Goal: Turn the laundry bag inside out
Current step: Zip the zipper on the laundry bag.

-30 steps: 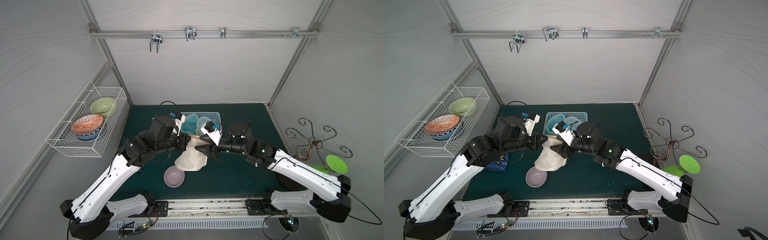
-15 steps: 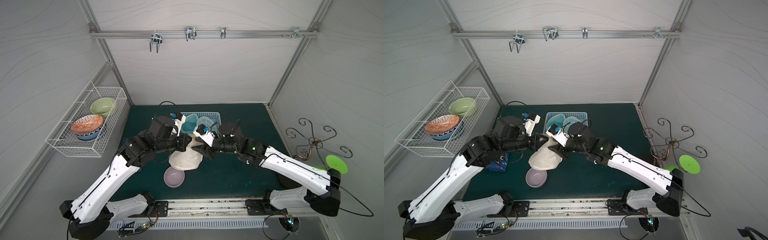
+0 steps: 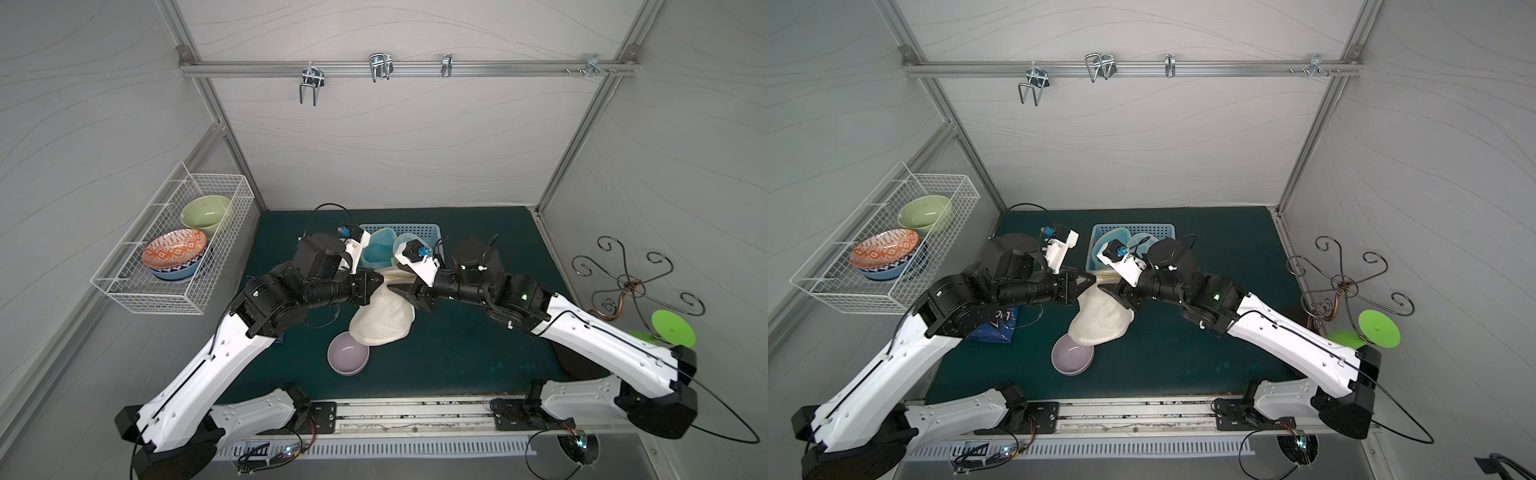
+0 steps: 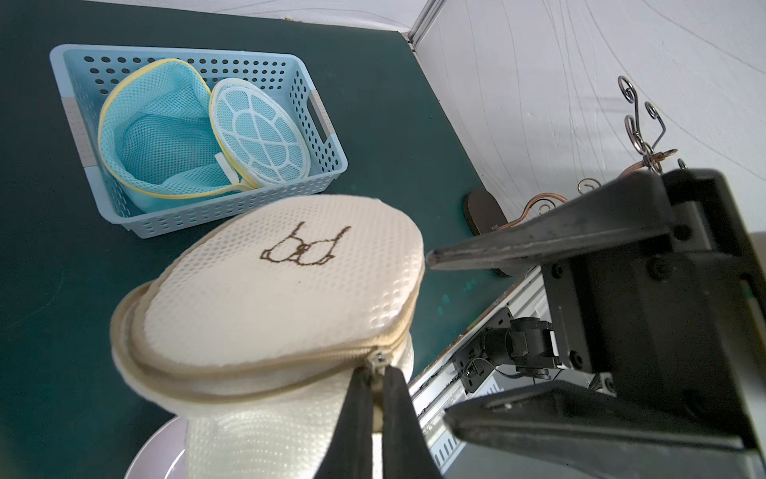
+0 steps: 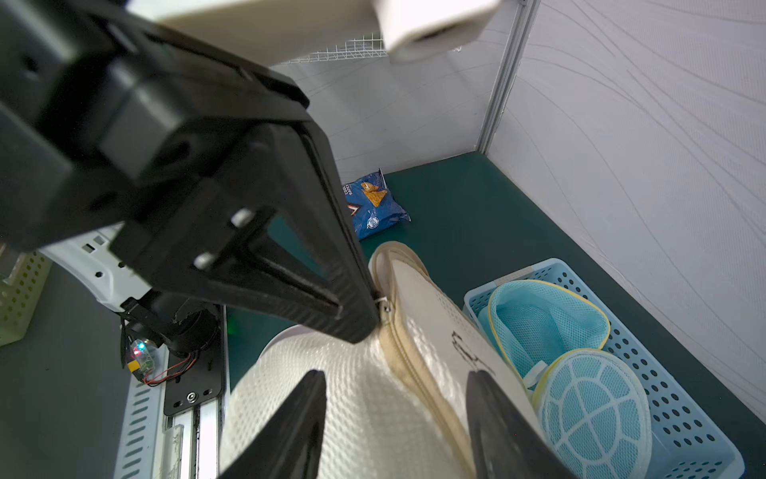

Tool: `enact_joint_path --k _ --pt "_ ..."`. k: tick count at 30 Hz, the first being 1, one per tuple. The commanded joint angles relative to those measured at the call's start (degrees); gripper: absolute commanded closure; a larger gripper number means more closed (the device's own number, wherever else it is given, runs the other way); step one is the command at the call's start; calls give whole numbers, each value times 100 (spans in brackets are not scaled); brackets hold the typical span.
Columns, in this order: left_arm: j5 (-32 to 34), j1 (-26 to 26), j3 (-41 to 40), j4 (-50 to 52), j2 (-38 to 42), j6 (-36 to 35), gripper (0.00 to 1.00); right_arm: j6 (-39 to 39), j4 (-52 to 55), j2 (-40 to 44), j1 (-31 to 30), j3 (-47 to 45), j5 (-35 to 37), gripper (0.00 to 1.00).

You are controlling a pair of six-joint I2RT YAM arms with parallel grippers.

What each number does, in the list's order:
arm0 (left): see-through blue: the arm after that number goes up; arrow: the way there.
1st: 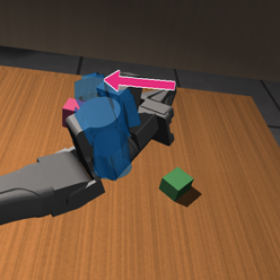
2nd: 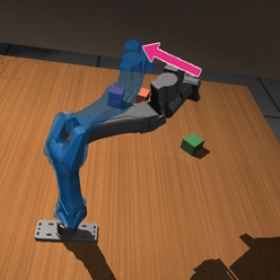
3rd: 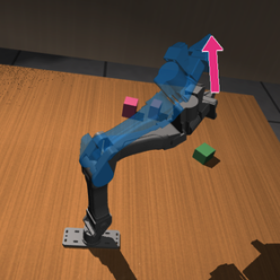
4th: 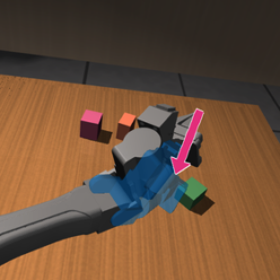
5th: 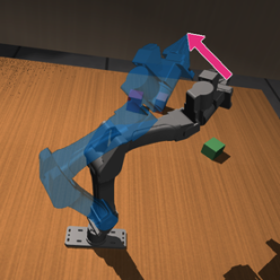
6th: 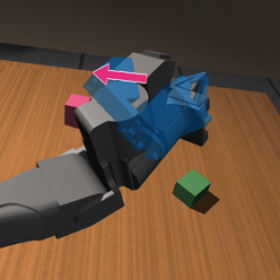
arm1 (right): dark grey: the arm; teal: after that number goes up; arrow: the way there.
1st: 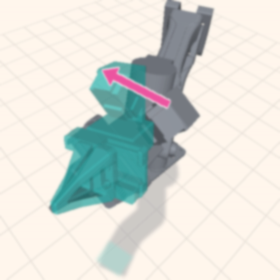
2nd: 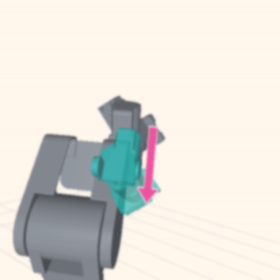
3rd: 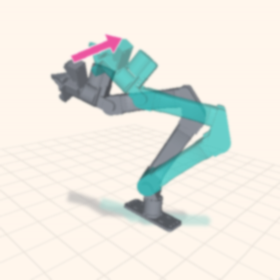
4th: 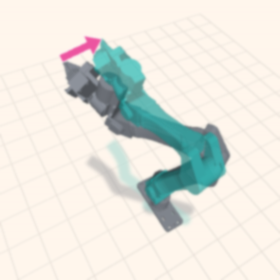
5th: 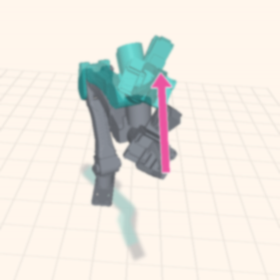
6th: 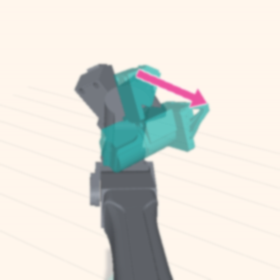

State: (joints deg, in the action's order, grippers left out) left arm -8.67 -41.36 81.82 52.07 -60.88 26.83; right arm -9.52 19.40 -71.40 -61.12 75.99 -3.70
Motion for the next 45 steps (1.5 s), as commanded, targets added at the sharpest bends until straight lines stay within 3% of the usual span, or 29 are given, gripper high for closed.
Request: enact_joint_path --k 1,6,11,16,22,34,38,39,41,45 --pt "-152 -6 114 -402 90 28 100 -282 110 -162 -31 198 -111 43" --pt "-116 -12 115 -388 111 51 100 -294 364 -385 -5 330 -513 56" --pt "-16 -12 181 -361 122 77 100 -205 206 -274 -5 89 -501 100" --pt "690 47 185 -205 156 -52 100 -42 -206 126 -5 -263 -755 100" --pt "848 404 51 -307 156 -108 100 300 -676 742 97 -851 -978 100" --pt "410 1462 -445 -478 173 -291 100 1393 -1866 2379 1114 -2464 -1668 100" --pt "-445 1658 -349 -732 325 -187 100 1534 -1440 2337 1389 -2608 -1820 100" --pt "-587 1650 -214 -691 286 -145 100 1587 -1400 2251 1378 -2602 -1849 94" --pt "-671 1519 31 -542 195 -90 100 1671 -1384 2015 1377 -2549 -1894 66" --pt "-279 864 78 -417 147 -41 100 1466 -1055 1584 1313 -2005 -1823 39"
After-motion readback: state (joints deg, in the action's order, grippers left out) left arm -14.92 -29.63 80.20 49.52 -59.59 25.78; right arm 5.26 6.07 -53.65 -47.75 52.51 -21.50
